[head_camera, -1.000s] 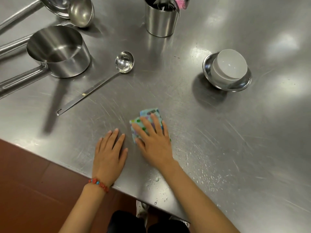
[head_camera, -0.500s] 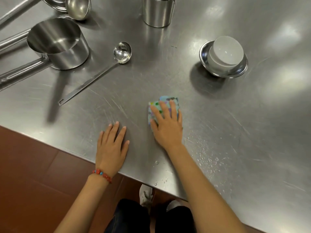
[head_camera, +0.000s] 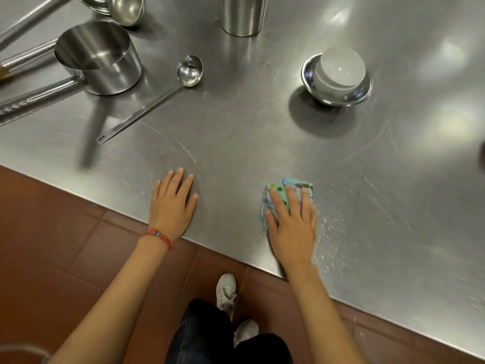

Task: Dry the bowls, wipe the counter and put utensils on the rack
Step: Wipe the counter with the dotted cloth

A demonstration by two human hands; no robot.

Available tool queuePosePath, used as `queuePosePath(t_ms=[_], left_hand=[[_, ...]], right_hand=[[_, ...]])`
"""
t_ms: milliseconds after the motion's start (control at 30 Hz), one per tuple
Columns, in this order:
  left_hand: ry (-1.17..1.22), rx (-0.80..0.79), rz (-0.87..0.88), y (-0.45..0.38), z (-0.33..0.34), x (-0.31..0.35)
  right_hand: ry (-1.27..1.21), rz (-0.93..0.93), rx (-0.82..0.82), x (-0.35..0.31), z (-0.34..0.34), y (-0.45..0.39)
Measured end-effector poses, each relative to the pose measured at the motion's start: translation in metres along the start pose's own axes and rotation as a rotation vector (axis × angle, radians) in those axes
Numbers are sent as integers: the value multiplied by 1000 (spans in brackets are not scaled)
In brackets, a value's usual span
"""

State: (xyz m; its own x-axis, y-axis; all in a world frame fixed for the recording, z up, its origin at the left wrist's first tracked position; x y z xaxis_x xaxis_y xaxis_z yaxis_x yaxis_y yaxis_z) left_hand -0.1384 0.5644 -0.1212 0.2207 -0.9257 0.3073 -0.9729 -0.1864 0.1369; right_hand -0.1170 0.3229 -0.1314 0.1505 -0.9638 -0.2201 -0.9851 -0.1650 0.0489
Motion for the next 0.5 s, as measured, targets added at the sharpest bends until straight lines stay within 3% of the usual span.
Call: queuePosePath(t_ms=[100,267,400,500], left_hand=[[15,8,0,9,0,3],[-16,-7,91,40,14,30],[-69,-28,161,53,26,59],[-77,-43,217,55,31,83]], right_hand=[[-23,98,52,-18,1,13],[97,-224,25,-86,16,56],[95,-230,-15,-51,8,60],[29,-30,24,23,-10,67]])
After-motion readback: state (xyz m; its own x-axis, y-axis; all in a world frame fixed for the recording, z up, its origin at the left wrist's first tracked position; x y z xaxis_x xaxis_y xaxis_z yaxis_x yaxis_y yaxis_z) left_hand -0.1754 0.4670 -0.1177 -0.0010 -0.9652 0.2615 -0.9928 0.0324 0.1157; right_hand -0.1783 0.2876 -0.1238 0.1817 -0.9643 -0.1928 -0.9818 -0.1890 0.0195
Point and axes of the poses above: each hand's wrist, its own y-axis away from the middle knuckle, its own z-axis out of the palm, x = y × z, the point moved 10 cm from there along -y, towards the middle knuckle, and after that the axes turned 6 degrees about -x, right-handed, at the moved point
